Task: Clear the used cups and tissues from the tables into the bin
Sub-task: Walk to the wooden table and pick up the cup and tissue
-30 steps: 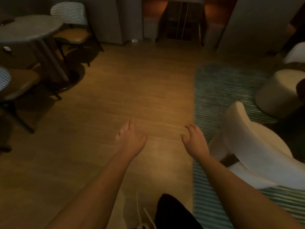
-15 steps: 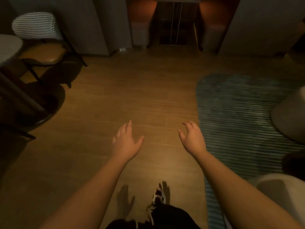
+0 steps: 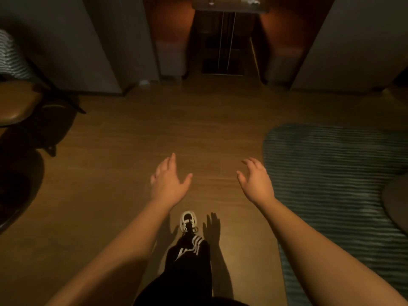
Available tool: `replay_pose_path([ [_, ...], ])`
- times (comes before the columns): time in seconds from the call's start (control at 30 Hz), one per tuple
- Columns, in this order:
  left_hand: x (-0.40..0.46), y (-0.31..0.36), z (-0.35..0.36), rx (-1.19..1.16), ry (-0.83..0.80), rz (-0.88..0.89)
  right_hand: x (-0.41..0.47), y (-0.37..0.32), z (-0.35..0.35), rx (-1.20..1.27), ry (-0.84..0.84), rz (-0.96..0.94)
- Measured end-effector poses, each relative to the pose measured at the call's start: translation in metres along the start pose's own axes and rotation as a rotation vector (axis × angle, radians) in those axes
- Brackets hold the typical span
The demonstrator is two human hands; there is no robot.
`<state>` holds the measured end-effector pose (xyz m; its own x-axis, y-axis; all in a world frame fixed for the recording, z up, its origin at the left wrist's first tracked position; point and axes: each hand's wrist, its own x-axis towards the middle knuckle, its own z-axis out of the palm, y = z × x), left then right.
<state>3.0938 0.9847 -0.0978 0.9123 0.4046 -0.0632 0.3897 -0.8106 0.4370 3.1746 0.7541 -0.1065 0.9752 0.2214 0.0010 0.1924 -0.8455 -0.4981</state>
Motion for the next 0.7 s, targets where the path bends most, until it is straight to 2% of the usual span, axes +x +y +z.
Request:
replay_pose_path([
  [0.33,0.373,0.058,-0.034,-0.027,-0.059,0.117,0.354,-0.05,-0.016,-0.005,0.043,0.129],
  [0.53,0.58,0.101,-0.013,-0.054,-0.066,0.074,0.555,-0.041,-0.003,0.022,0.052,0.125],
  [0.7,0.783,0.147,0.011,-0.139,-0.038,0.127,0.768,-0.017,0.001,0.016,0.047,0.087],
])
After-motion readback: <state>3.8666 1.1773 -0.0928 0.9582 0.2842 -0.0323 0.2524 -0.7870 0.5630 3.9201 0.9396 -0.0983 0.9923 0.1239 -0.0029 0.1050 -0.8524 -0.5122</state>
